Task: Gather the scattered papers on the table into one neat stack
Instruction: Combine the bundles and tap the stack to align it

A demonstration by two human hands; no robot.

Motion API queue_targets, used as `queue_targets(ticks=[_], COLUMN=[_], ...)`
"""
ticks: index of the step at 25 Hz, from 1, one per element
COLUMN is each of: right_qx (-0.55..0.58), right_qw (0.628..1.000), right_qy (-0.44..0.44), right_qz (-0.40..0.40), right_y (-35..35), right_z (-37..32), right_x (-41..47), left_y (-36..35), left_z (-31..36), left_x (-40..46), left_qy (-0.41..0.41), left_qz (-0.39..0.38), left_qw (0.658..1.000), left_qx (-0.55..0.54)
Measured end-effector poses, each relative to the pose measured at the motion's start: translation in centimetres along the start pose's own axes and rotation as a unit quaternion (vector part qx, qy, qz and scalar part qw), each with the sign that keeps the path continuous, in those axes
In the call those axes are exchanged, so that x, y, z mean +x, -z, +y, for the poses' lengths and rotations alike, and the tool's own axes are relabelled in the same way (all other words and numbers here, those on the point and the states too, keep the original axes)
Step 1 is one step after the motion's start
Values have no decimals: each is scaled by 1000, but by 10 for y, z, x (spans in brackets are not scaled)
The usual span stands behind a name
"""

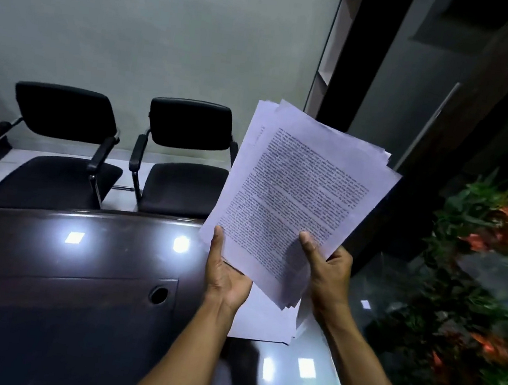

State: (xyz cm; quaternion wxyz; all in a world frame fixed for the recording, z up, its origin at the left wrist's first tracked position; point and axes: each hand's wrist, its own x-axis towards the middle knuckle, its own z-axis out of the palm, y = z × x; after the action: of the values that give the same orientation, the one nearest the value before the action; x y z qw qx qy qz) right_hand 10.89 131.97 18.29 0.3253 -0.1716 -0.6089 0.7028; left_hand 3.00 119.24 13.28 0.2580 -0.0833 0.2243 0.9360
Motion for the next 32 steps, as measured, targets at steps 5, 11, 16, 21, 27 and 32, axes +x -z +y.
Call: queue_targets(ticks=[5,11,16,21,27,32], right_qx=[-12,-102,-173,-255,-521,-497], right_qw=[999,975,925,913,815,803], right_qy=[-37,-197,-325,-313,-255,-329], right_qz=[17,-8,-92,-64,13,19], right_y=[-15,25,66,74,73,76], right_z=[40,103,159,200,222,244], right_x=[-9,11,9,20,52,78], left_y=[23,81,131,153,166,185], left_z=[0,27,12,-6,-15,-20], left_x=[1,6,17,54,110,140], left_qy=[4,48,183,127,93,123], left_qz=[53,120,107,138,172,225], left_qw=[999,983,913,815,644,644], left_qx=[10,126,348,548,740,721])
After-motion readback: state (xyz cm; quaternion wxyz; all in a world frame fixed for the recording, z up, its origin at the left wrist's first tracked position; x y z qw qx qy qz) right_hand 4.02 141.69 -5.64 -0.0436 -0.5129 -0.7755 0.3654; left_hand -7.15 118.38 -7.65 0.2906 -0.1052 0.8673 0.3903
